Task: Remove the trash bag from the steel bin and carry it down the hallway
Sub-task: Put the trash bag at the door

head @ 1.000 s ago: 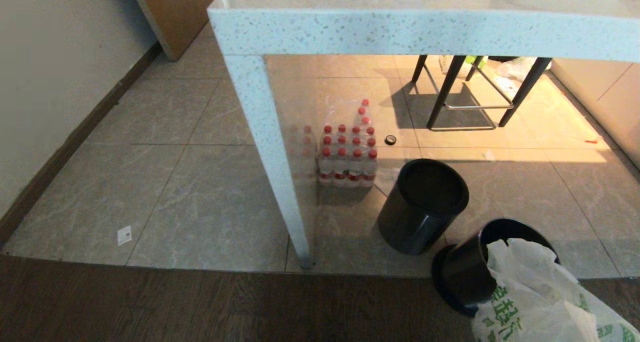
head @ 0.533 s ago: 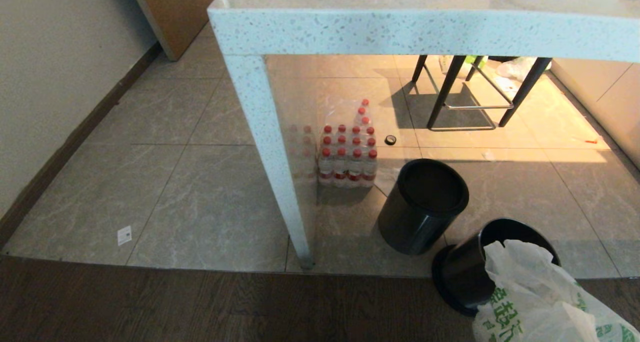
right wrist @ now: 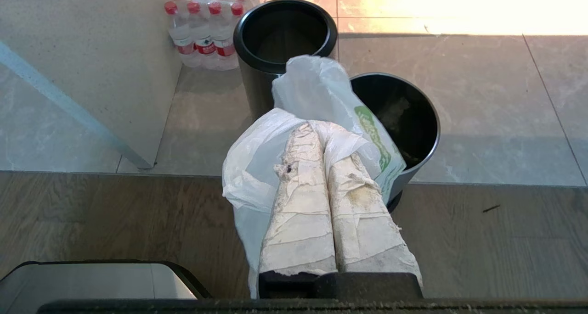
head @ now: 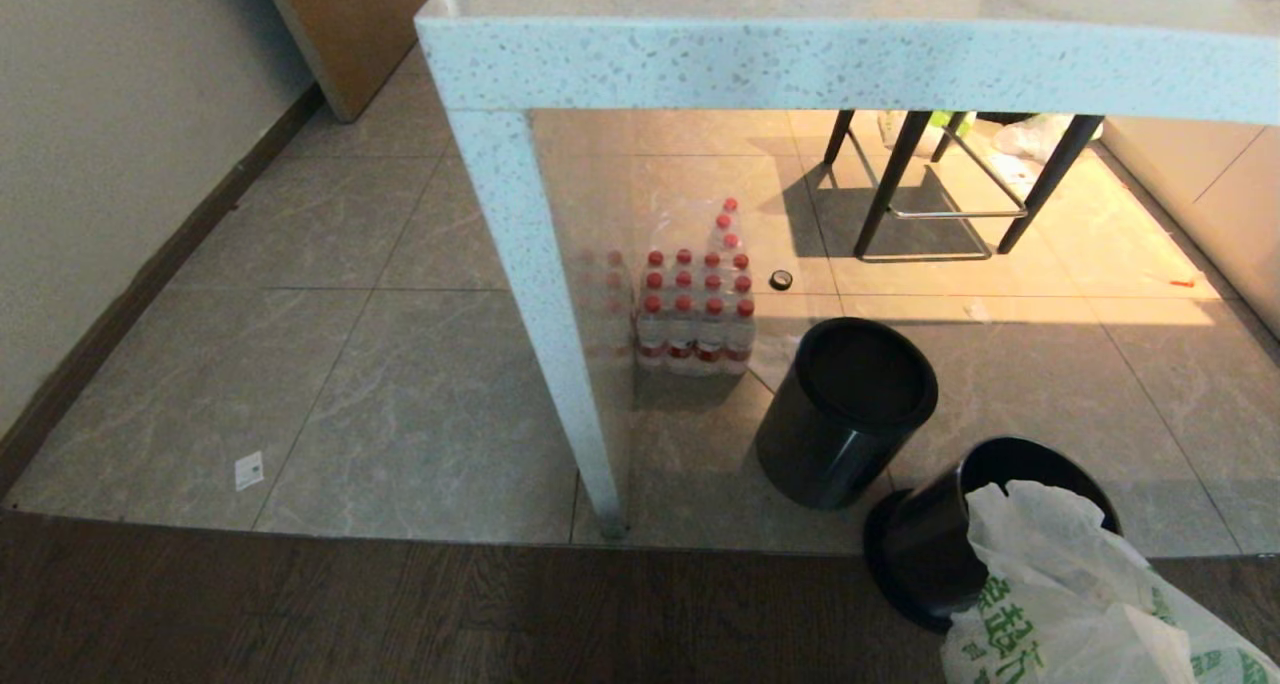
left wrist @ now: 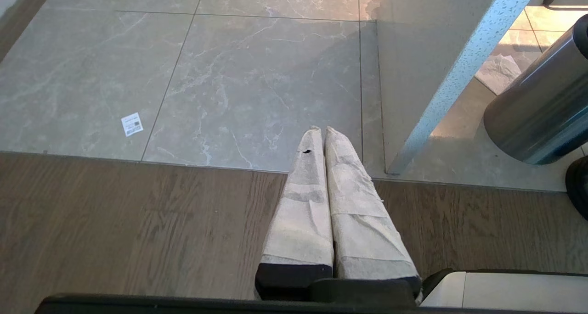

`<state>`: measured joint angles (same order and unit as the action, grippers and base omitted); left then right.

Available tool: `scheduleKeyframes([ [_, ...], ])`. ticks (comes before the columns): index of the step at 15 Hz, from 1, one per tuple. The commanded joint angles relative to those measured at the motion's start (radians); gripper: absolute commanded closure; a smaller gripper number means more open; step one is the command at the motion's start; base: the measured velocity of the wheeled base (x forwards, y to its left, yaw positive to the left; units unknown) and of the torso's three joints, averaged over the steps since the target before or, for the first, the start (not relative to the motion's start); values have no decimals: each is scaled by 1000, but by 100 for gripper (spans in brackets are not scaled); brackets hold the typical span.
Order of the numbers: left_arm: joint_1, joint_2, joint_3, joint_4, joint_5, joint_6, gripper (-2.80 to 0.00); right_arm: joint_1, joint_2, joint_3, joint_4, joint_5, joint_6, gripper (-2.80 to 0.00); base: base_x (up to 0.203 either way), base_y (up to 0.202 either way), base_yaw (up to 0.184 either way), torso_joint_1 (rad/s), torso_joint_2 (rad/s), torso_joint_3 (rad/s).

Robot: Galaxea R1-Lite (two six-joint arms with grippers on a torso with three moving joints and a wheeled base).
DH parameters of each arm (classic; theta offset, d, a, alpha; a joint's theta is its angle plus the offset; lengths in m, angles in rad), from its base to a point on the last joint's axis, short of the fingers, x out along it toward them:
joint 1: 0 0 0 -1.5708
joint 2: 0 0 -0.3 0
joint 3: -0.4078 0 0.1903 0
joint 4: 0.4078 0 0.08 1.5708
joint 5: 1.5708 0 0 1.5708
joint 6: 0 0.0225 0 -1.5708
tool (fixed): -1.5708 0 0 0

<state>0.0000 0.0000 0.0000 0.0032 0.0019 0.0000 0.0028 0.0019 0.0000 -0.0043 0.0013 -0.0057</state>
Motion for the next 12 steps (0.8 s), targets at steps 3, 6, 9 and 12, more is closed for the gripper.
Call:
scheduleKeyframes([
  [3,0,0,2,0,1,0,0,0,0,0,0,0,0,0,0,0,0,0,0,0],
  [6,0,0,2,0,0,0,0,0,0,0,0,0,0,0,0,0,0,0,0,0],
  [9,0,0,2,0,0,0,0,0,0,0,0,0,0,0,0,0,0,0,0,0],
  [12,0,0,2,0,1,0,0,0,0,0,0,0,0,0,0,0,0,0,0,0],
])
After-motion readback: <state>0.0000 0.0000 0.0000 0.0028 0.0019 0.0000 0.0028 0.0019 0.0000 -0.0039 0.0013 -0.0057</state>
